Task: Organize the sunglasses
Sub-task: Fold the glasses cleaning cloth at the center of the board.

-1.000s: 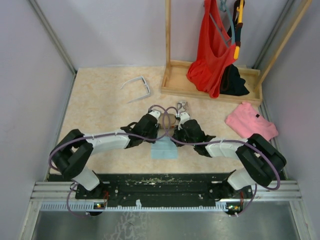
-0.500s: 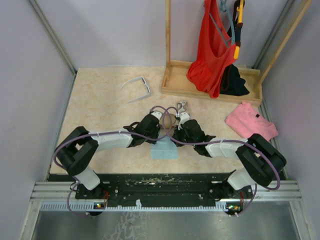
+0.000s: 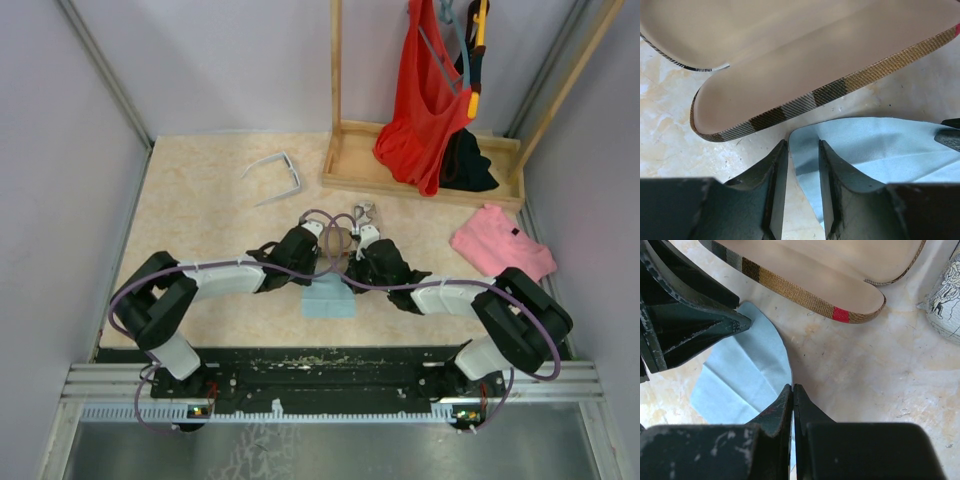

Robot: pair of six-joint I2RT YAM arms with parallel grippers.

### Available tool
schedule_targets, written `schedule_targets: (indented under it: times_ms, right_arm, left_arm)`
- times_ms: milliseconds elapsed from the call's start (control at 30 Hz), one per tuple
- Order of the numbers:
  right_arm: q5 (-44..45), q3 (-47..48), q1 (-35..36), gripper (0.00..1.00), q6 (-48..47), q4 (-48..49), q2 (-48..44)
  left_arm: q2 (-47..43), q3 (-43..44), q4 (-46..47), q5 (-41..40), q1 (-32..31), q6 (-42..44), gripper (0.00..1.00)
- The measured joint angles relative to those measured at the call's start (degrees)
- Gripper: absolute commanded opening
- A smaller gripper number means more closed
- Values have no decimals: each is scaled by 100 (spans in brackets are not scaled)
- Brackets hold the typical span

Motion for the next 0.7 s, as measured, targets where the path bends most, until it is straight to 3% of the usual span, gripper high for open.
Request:
schedule_targets:
  times_ms: [400, 700]
  right_arm:
    - [0, -2, -2, 0, 2, -79, -74]
    - [28, -2, -2, 0, -61, -74, -74]
  left_arm:
    - [0, -105, 264, 321, 4, -76, 1]
    - [-46, -107, 234, 391, 4, -59, 1]
